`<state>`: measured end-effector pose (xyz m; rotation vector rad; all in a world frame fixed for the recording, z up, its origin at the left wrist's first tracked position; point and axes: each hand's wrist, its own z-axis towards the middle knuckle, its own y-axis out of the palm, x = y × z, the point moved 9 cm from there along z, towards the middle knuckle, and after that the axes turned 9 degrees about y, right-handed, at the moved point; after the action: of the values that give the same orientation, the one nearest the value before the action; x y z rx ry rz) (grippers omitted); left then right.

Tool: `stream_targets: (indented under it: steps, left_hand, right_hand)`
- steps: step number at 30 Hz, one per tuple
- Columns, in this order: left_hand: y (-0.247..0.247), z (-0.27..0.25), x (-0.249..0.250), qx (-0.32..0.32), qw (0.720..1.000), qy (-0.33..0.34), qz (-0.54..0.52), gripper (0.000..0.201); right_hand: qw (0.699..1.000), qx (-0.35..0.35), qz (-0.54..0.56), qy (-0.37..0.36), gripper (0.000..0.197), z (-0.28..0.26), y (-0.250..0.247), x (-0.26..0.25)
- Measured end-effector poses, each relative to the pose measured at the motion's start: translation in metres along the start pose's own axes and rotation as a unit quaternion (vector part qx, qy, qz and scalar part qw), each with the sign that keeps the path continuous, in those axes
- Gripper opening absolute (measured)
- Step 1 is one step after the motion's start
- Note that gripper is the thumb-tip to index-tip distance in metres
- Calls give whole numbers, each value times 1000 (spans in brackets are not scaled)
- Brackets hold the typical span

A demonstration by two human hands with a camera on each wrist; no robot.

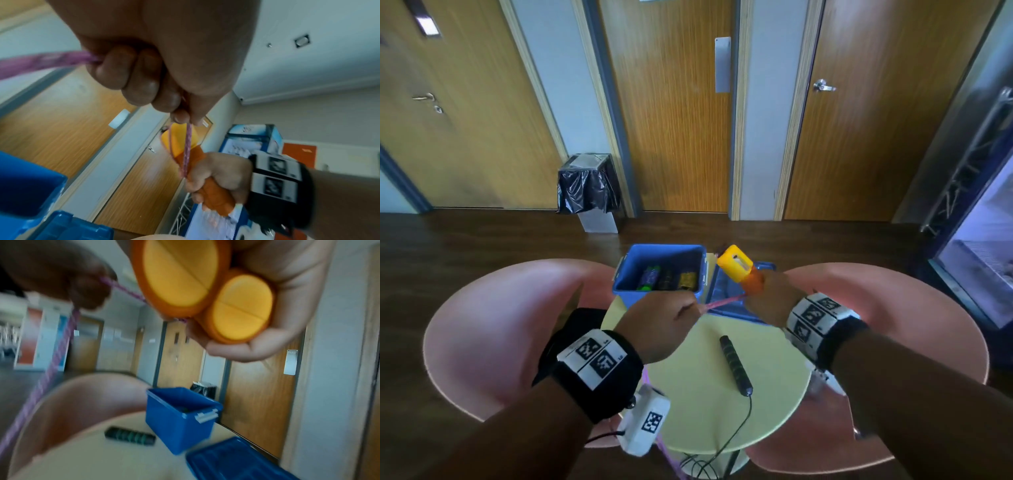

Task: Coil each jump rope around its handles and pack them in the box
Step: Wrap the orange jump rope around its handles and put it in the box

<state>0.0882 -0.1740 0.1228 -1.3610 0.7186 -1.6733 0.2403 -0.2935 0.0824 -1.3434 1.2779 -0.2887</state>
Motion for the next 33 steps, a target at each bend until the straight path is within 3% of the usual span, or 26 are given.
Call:
stream_targets:
  steps: [3, 7, 13, 17, 22, 27, 29, 31, 32, 33]
  left_hand:
    - [5, 1, 19, -45, 991, 42, 118, 41]
    - [8, 6, 33, -75, 977, 82, 180, 28]
    - [-7, 22, 36, -122, 962, 100, 222, 18]
    - [-13, 27, 22, -176, 959, 85, 205, 32]
    - [-3, 14, -3, -213, 975, 51, 49, 29]
    - [10, 1, -12, -197, 970, -4, -145, 21]
    - [15, -4, -10, -181, 946, -30, -268, 26]
    - [26, -9, -23, -142, 880, -61, -450, 5]
    - [34, -11, -36, -107, 847, -88, -513, 27]
    - [41, -13, -45, -66, 834, -127, -532, 54]
  right_hand:
    - [982, 24, -185, 26, 10, 19, 4, 14]
    - [962, 30, -267, 50, 10, 19, 9, 10]
    - [919, 38, -391, -40, 10, -22, 35, -33]
    - [896, -10, -427, -122, 16, -63, 61, -60]
    - [884, -37, -417, -207, 25, -109, 54, -83]
    - [887, -55, -395, -233, 24, -131, 31, -94]
    - [901, -51, -362, -232, 23, -133, 17, -99]
    - [920, -40, -318, -225, 25, -132, 3, -104]
    - [930, -29, -292, -221, 27, -130, -4, -106]
    - [939, -12, -267, -217, 29, -125, -8, -109]
